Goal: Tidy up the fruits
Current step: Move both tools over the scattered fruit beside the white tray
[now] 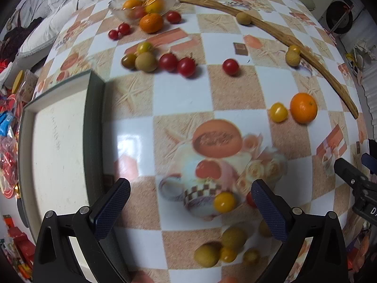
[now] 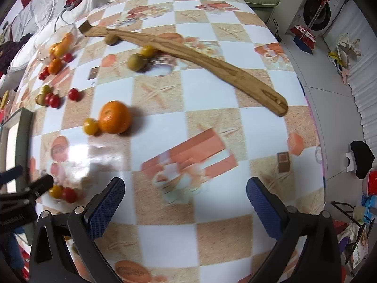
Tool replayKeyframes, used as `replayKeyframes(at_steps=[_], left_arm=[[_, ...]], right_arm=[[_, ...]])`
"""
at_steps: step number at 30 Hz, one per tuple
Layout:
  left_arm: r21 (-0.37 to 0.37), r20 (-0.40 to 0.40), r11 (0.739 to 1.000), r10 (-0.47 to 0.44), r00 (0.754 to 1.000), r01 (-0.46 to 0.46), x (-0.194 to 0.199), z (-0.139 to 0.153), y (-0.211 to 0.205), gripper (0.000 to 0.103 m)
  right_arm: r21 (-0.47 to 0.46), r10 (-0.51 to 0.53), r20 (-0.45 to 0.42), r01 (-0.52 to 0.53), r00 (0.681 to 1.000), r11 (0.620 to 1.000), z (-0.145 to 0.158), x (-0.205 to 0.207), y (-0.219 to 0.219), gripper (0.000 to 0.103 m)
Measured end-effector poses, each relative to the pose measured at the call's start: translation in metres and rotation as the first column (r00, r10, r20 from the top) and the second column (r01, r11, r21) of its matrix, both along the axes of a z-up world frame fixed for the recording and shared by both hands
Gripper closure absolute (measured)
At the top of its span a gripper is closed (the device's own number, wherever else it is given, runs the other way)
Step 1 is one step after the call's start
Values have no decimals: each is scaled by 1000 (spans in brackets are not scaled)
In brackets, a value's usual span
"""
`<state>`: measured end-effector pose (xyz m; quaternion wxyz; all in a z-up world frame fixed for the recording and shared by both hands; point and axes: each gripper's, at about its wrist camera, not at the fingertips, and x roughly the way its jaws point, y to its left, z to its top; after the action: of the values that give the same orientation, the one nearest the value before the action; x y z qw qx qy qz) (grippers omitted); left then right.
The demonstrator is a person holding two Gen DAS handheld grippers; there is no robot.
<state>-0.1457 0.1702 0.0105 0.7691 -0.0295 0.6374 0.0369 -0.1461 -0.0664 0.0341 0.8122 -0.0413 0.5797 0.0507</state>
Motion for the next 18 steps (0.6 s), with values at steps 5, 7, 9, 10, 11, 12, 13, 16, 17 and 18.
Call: replayKeyframes(at_steps=[5, 7, 9, 10, 11, 12, 13, 16, 17, 18], left_arm=[[-6, 12, 1000, 3, 1000, -3, -32, -1, 19, 0], [-5, 3, 1000, 1, 1000, -1, -34, 1, 26, 0], [-13, -5, 1000, 1, 1000, -1, -35, 3, 31, 0], [-19, -7, 1000, 1, 1000, -1, -38, 3, 38, 0], [-28, -20, 1000, 5, 1000, -5, -24, 5, 50, 0], [-28, -19, 1000, 4, 1000, -4, -28, 4, 54, 0], [-27, -21, 1000, 2, 1000, -2, -28, 4, 54, 0], [-14, -38, 1000, -11, 999, 11, -8, 10, 41, 0], [-12, -40, 1000, -13, 999, 12, -8, 10, 41, 0], [-13, -42, 1000, -12, 999, 12, -9, 9, 42, 0]], right_arm=[[0, 7, 4, -7, 1000, 1000, 7, -12, 13, 0], [-15, 29, 6, -29, 1000, 999, 9, -18, 18, 0], [-11, 40, 3, -40, 999, 999, 11, -19, 24, 0], [-2, 38, 3, -38, 999, 999, 11, -22, 25, 0], [0, 38, -2, -38, 999, 999, 12, -21, 28, 0], [2, 36, -6, -36, 999, 999, 11, -21, 30, 0], [3, 34, -10, -34, 999, 999, 11, -20, 31, 0], [23, 27, -26, -27, 999, 999, 10, -18, 34, 0], [35, 20, -36, -19, 999, 999, 10, -18, 34, 0], [41, 18, -42, -16, 999, 999, 10, -17, 33, 0]])
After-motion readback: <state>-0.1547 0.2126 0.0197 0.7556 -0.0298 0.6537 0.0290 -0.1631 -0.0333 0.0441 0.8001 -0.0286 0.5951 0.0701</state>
